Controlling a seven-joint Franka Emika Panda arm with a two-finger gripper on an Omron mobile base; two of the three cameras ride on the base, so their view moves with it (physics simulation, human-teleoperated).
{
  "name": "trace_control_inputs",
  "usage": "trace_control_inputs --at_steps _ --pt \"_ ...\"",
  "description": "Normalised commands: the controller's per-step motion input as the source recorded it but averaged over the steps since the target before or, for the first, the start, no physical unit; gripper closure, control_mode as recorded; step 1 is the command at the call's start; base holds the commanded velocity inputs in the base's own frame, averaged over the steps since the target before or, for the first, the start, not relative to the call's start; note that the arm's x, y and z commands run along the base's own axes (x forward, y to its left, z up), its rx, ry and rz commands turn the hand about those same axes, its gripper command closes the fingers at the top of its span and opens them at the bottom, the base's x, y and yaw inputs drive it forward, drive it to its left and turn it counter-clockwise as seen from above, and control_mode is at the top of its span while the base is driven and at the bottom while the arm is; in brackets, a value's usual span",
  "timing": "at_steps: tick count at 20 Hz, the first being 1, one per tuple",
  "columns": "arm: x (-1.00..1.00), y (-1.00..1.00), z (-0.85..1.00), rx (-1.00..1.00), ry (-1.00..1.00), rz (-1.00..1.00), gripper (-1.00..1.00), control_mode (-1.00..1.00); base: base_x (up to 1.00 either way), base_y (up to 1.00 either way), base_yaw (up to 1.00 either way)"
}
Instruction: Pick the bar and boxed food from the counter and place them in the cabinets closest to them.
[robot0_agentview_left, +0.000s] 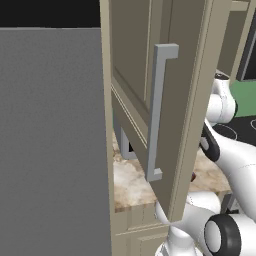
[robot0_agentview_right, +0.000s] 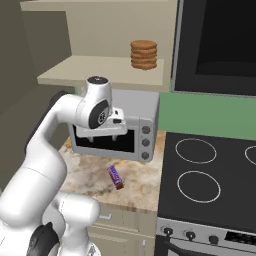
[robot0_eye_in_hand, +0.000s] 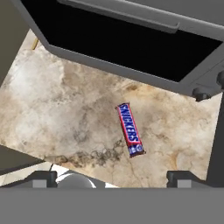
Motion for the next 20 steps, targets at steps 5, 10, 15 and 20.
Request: trace_control_inputs --at_steps 5,10,15,20 --pt "0.03 -0.01 -0.23 0.00 0.07 0.07 -1.00 -1.00 0.00 0.00 0.00" --pt "0.09 0.00 -0.20 0.00 0.07 0.06 -1.00 -1.00 0.00 0.00 0.00" --pt "0.03 0.00 -0.20 0.00 0.06 0.04 -1.00 -1.00 0.00 0.00 0.00" --pt "0.00 0.00 -0.24 0.00 0.01 0.04 -1.00 -1.00 0.00 0.00 0.00"
